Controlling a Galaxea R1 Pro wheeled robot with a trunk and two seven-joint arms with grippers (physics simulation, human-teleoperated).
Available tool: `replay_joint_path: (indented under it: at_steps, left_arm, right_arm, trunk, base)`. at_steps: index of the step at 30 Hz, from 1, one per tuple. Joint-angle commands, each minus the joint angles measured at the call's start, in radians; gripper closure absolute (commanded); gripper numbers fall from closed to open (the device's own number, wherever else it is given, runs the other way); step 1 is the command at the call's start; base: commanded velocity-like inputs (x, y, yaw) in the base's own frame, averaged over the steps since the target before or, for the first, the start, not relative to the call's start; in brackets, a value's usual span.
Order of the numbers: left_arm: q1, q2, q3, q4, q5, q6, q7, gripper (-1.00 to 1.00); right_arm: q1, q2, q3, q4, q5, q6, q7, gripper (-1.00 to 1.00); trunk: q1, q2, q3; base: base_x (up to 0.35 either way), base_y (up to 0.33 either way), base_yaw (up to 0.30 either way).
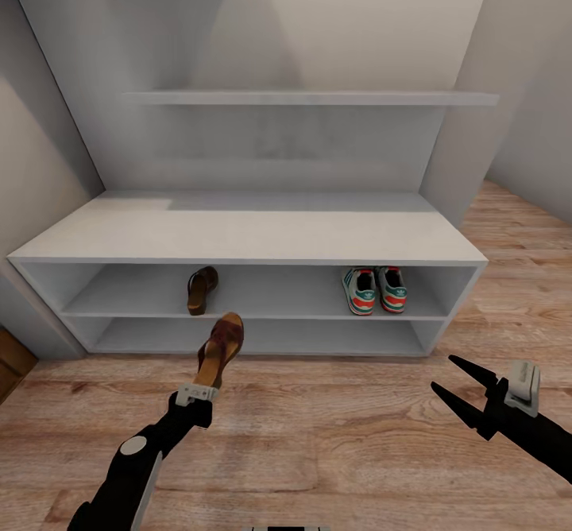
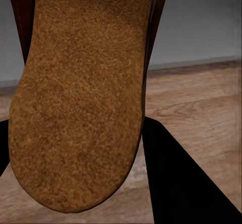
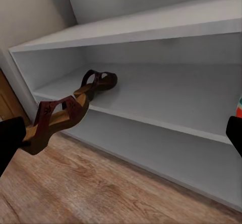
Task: Pick up the two gym shoes and the two sandals from the corridor floor and place them onto the hallstand (shoe rack) in the corridor, making sure they are on the rack and not on the floor. Arrange them so the two gym shoes are next to each other and the two sandals are next to each other.
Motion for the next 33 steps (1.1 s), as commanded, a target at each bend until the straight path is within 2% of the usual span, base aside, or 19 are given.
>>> replay_joint_path:
  at_steps: [1, 4, 11, 22, 33]
  left_arm:
    - [-0.001, -0.001, 0.004, -0.001, -0.01, 0.004, -0.011, 1.0]
    - [-0.048, 0.004, 0.008, 0.058, -0.011, 0.001, -0.044, 1.0]
    - [-0.092, 0.015, 0.012, 0.113, -0.011, -0.003, -0.065, 1.0]
    - [-0.133, 0.026, 0.014, 0.139, -0.013, 0.003, -0.066, 1.0]
    - [-0.165, 0.019, 0.012, 0.148, -0.011, 0.006, -0.031, 1.0]
  right_arm:
    - [-0.001, 0.0, -0.001, 0.0, -0.004, 0.01, 0.004, -1.0]
    - [-0.001, 0.0, 0.0, 0.0, -0.004, 0.011, 0.003, -1.0]
    - [-0.001, 0.001, 0.0, 0.0, -0.002, 0.011, 0.003, -1.0]
    - [-0.002, 0.001, 0.0, 0.0, -0.001, 0.011, 0.002, -1.0]
    - [-0.002, 0.0, 0.004, 0.0, 0.0, 0.011, 0.002, -1.0]
  trunk:
    - [0.0, 0.0, -0.001]
    - [0.0, 0.0, -0.001]
    - [0.0, 0.0, -0.001]
    - [0.0, 0.0, -0.001]
    - [0.0, 0.0, -0.001]
  base:
    - [0.0, 0.0, 0.0]
    - [0.0, 0.0, 0.0]
    - [0.0, 0.0, 0.0]
    - [0.0, 0.0, 0.0]
    - [0.0, 0.0, 0.0]
